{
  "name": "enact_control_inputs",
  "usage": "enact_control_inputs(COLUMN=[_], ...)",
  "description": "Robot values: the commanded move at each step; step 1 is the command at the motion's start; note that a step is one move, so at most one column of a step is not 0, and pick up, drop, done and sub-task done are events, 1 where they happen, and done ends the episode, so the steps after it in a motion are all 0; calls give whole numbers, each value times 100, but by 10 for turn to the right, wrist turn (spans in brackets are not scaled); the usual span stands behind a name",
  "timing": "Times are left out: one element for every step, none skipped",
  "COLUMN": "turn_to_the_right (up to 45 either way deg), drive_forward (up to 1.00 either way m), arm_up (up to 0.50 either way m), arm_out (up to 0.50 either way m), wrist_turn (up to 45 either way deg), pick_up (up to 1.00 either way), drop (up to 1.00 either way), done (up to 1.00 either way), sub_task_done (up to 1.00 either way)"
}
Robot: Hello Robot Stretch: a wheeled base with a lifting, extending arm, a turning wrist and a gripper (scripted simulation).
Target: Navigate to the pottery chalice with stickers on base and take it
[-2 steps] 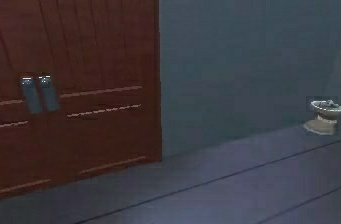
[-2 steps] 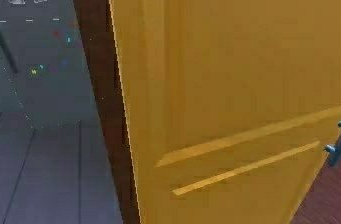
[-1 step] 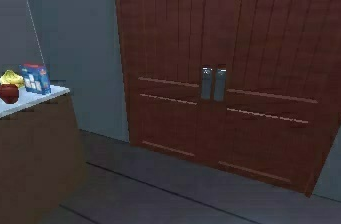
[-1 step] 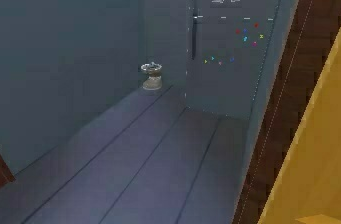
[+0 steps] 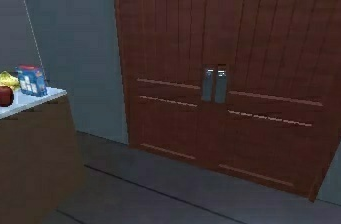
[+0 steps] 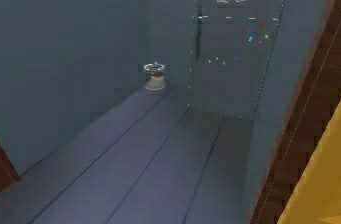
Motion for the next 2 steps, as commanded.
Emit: enact_control_inputs(turn_to_the_right=[-300, 0], drive_forward=[0, 40], arm_up=[0, 0], arm_out=[0, 0], wrist_turn=[0, 0], pick_up=[0, 0], drop=[0, 0], done=[0, 0], sub_task_done=[0, 0])
